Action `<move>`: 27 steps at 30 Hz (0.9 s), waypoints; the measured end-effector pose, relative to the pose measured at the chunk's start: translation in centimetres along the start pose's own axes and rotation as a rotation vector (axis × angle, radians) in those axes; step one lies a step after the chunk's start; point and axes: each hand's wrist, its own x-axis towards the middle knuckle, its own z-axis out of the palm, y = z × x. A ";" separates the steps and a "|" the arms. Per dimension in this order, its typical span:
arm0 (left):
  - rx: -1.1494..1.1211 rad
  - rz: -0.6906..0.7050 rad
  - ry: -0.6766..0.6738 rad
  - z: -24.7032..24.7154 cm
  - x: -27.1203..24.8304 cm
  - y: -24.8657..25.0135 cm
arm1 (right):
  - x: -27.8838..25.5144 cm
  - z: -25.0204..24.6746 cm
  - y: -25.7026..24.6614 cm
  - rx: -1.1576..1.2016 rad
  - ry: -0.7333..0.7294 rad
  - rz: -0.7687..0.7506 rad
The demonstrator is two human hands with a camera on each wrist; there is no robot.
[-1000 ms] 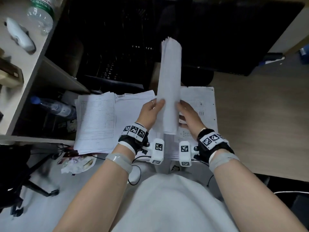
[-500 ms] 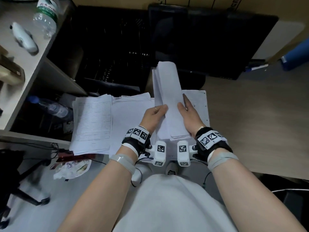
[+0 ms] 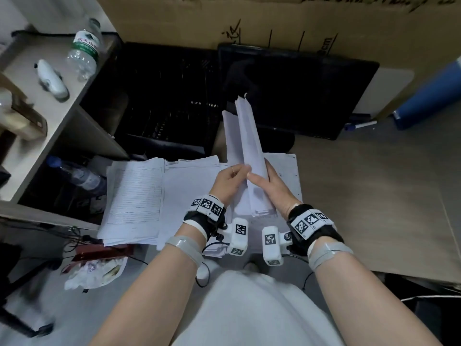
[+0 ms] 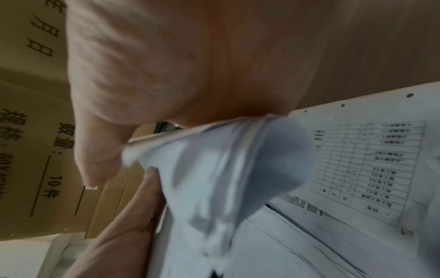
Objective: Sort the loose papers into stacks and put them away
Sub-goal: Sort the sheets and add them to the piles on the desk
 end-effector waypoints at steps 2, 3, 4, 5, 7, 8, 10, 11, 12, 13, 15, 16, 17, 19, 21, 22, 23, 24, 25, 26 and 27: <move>0.093 0.043 -0.025 -0.3 0.0 0.2 | -0.1 -0.2 -0.3 -0.025 -0.018 -0.026; 0.139 0.050 -0.022 -0.5 -0.1 0.2 | -0.1 -0.1 -0.5 -0.035 -0.010 -0.019; 0.168 0.043 -0.001 -0.6 -0.1 0.2 | -0.1 -0.1 -0.6 -0.039 0.013 -0.002; 0.174 0.024 0.035 -0.7 -0.2 0.1 | 0.0 0.0 -0.6 -0.035 0.050 0.023; 0.165 -0.021 0.125 -1.2 0.0 -0.2 | 0.4 -0.1 -0.6 -0.039 0.138 0.074; 0.171 -0.034 0.165 -1.6 0.0 -0.3 | 0.4 -0.1 -0.6 -0.054 0.191 0.080; 0.163 -0.035 0.205 -2.2 0.0 -0.4 | 0.6 -0.5 -0.3 -0.077 0.314 0.060; 0.153 -0.036 0.211 -2.5 0.0 -0.3 | 0.7 -0.9 0.1 -0.094 0.369 0.044; 0.143 -0.040 0.212 -2.6 0.0 -0.1 | 0.7 -1.1 0.4 -0.113 0.406 0.024; 0.133 -0.044 0.204 -2.7 0.0 0.1 | 0.7 -1.3 0.6 -0.124 0.431 0.008; 0.134 -0.060 0.180 -2.9 0.1 0.1 | 0.6 -1.5 0.7 -0.115 0.468 0.014; 0.140 -0.072 0.169 -2.9 0.1 0.0 | 0.5 -1.5 0.6 -0.108 0.468 0.021; 0.148 -0.085 0.155 -2.8 0.0 0.0 | 0.4 -1.5 0.5 -0.112 0.449 0.020; 0.145 -0.103 0.128 -2.4 -0.2 -0.3 | 0.1 -1.4 0.1 -0.136 0.397 0.024; 0.153 -0.102 0.146 -2.2 -0.3 -0.7 | -0.3 -1.7 0.3 -0.107 0.389 0.041; 0.154 -0.096 0.167 -2.1 -0.3 -0.8 | -0.4 -2.0 0.5 -0.082 0.408 0.049; 0.149 -0.094 0.184 -2.2 -0.3 -0.8 | -0.5 -2.4 0.8 -0.074 0.436 0.058; 0.136 -0.094 0.200 -2.4 -0.3 -0.8 | -0.6 -2.9 1.2 -0.087 0.467 0.058; 0.120 -0.095 0.202 -2.7 -0.3 -0.7 | -0.7 -3.3 1.7 -0.099 0.499 0.051; 0.107 -0.097 0.197 -2.9 -0.4 -0.5 | -0.7 -3.6 2.1 -0.116 0.526 0.043; 0.101 -0.101 0.189 -3.1 -0.5 -0.3 | -0.7 -3.8 2.3 -0.127 0.547 0.029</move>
